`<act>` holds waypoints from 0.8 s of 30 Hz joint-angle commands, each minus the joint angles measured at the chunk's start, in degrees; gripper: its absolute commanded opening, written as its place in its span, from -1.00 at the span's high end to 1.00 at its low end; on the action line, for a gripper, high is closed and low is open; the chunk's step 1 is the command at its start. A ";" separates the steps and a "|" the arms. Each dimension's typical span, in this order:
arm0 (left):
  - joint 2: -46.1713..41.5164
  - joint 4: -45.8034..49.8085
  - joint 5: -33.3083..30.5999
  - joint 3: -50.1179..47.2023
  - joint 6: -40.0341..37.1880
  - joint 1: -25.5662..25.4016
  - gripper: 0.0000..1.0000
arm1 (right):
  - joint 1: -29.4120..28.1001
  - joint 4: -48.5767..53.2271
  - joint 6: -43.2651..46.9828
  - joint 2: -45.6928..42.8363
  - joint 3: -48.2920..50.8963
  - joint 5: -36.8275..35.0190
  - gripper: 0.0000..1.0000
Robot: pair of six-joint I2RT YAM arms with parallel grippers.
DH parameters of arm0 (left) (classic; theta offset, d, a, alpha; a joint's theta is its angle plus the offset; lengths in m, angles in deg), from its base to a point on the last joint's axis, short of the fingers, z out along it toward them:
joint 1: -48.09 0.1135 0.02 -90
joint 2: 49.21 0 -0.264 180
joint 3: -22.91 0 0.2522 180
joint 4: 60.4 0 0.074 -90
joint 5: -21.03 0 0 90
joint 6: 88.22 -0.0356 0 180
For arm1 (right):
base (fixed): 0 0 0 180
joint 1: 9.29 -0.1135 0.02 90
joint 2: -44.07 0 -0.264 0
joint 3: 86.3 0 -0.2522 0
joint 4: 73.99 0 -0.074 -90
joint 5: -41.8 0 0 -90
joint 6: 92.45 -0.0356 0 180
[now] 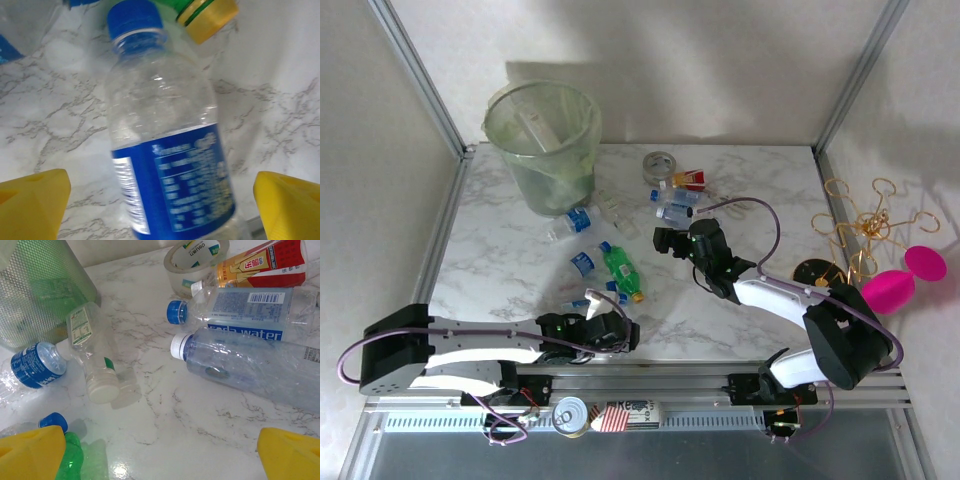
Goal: Put the plastic bottles in the bin
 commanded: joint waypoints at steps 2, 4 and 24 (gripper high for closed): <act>3.49 -0.20 -1.03 -0.74 0.77 -0.45 -0.77 | 0.29 0.27 -0.32 -0.55 0.14 -0.91 -0.98; 4.97 -1.43 -0.77 -0.70 0.28 -0.45 -0.73 | 0.29 0.46 -0.20 -0.70 0.22 -0.98 -0.98; -0.64 0.31 -8.07 3.10 -5.03 0.01 -0.06 | 0.29 0.48 0.13 -1.18 0.75 -1.33 -0.97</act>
